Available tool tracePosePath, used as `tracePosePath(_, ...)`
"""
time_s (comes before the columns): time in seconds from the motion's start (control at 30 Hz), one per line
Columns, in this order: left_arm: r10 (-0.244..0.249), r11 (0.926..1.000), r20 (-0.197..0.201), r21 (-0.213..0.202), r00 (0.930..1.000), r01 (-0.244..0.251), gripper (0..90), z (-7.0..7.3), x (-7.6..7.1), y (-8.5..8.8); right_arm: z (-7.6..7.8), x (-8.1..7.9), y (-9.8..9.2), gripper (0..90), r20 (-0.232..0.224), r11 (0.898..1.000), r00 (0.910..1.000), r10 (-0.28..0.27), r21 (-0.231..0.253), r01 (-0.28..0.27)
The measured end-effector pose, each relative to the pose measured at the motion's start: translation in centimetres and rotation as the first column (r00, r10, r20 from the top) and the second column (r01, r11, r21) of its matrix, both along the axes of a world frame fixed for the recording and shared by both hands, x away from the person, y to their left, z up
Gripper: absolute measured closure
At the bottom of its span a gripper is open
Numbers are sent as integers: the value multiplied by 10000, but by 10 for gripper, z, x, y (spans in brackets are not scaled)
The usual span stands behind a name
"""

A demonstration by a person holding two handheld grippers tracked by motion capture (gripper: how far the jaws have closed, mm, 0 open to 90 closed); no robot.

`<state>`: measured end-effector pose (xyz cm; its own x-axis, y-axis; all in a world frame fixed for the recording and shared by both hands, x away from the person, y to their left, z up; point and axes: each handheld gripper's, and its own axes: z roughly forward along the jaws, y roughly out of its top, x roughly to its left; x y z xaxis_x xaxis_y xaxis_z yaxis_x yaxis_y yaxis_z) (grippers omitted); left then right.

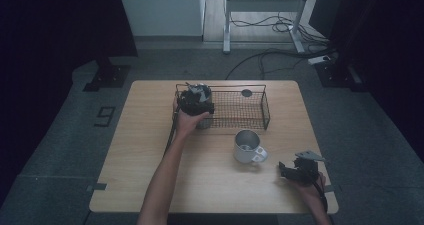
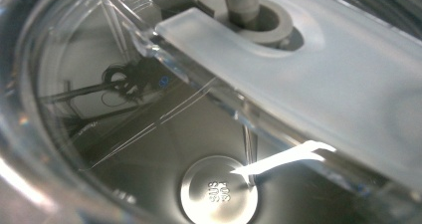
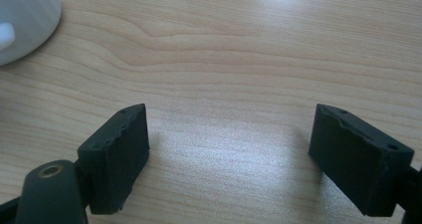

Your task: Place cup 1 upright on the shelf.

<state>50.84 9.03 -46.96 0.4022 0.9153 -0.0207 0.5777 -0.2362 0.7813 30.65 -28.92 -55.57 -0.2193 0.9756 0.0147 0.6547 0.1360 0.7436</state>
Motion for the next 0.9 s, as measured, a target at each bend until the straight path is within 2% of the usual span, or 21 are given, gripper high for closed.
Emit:
tracePosePath(0.17, -96, 9996, 221, -252, 9997, 102, 2, 4, -3, 1, 0, 0, 0, 155, -3, 10000, 10000, 0, 0, 0)
tracePosePath(0.33, -23, 9995, 317, -300, 9995, 33, 2, 7, -8, 4, 0, 0, 0, 155, -1, 10000, 10000, -1, 2, 1)
tracePosePath(0.9, -395, 9970, 1048, -614, 9937, 461, 0, 29, -38, 16, 0, 0, 0, 155, -1, 10000, 10000, -1, -1, 1)
